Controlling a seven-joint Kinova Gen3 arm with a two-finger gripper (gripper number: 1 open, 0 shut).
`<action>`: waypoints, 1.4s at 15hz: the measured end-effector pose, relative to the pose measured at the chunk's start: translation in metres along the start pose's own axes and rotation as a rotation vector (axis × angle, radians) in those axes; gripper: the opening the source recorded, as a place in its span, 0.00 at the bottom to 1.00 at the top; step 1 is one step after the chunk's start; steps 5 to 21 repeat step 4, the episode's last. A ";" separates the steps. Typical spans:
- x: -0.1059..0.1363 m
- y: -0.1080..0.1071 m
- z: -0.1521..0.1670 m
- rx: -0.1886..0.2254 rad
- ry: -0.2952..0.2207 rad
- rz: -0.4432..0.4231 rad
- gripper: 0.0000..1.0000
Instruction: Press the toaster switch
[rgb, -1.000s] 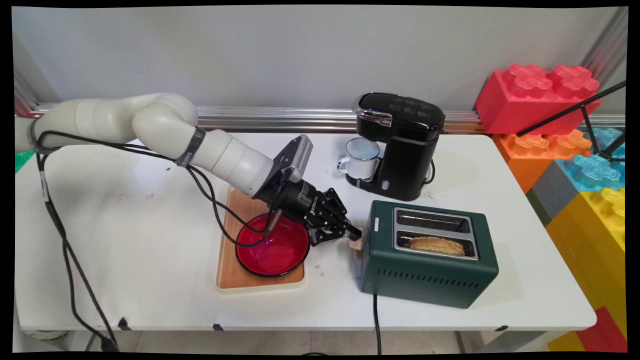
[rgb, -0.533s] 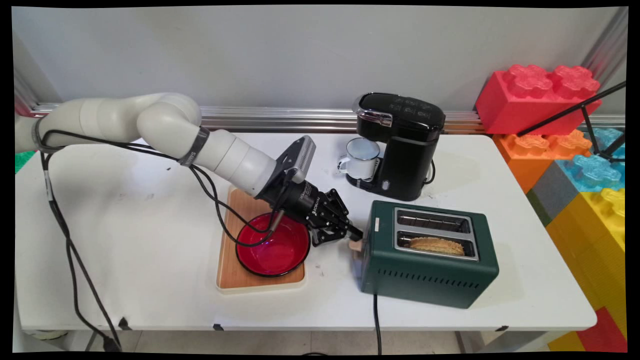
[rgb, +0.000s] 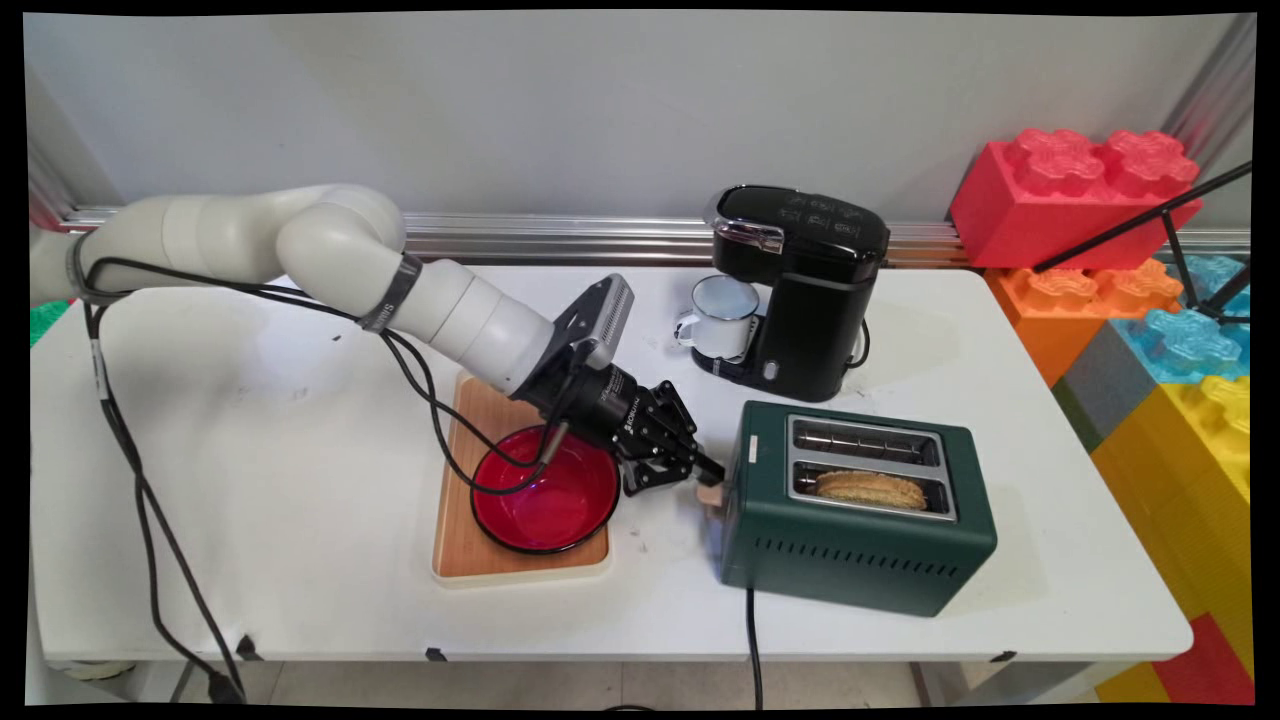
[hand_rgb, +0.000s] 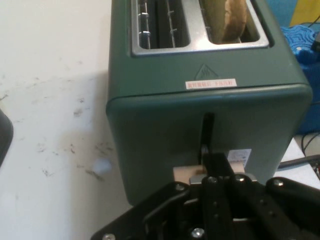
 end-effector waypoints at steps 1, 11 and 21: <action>0.000 0.000 0.000 -0.001 -0.001 0.000 0.00; 0.001 0.000 0.000 -0.002 -0.005 -0.001 0.00; 0.001 0.000 0.000 -0.002 -0.005 -0.001 0.00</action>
